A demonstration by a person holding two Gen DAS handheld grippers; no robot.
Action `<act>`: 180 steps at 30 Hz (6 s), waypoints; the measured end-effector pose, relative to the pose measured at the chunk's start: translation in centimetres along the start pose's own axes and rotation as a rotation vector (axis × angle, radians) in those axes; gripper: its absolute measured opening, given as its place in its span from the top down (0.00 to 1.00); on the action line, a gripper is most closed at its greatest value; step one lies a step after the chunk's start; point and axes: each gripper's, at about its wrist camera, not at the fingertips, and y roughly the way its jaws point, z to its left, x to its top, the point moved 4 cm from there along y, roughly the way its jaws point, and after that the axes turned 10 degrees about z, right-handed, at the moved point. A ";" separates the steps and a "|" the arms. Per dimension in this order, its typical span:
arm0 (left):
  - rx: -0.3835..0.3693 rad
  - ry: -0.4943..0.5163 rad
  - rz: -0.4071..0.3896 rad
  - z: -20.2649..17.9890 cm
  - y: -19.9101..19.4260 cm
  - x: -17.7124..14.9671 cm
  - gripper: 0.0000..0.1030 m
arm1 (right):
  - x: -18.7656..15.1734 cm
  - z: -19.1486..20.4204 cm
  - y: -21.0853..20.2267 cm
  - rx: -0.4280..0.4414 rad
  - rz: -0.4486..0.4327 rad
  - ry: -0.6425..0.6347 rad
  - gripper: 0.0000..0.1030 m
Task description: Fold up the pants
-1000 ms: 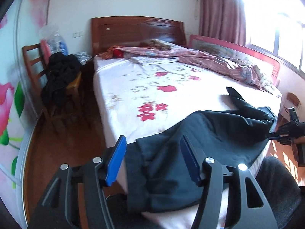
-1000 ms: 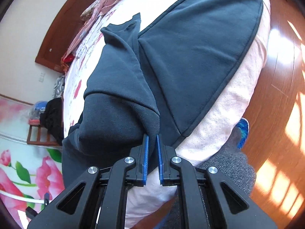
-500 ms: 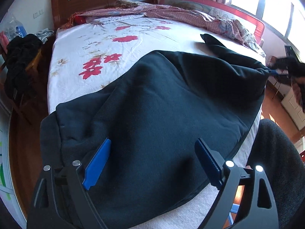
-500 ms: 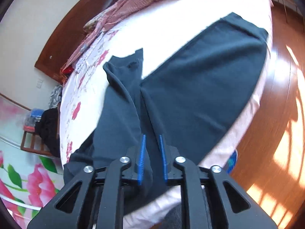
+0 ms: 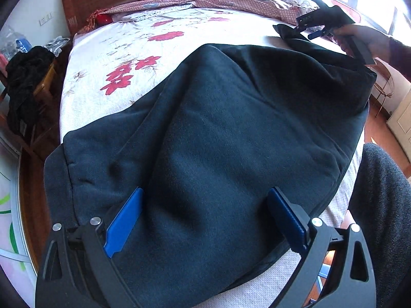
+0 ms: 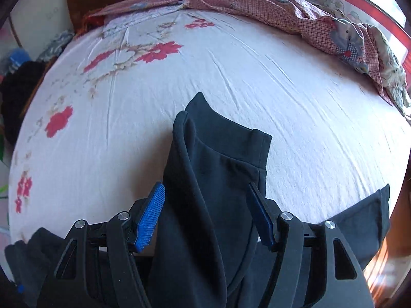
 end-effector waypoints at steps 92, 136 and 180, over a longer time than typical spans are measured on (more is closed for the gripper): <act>0.061 0.028 0.126 1.2 -1.2 -2.3 0.02 | -6.3 26.2 -4.4 0.157 -0.020 -0.786 0.96; -0.122 -0.264 0.158 13.4 2.8 1.8 0.02 | -29.3 21.6 -4.5 0.859 0.278 0.109 0.93; 0.039 0.128 -0.084 -3.6 -3.8 6.9 0.04 | -24.1 11.0 -3.4 0.884 -0.010 0.362 0.66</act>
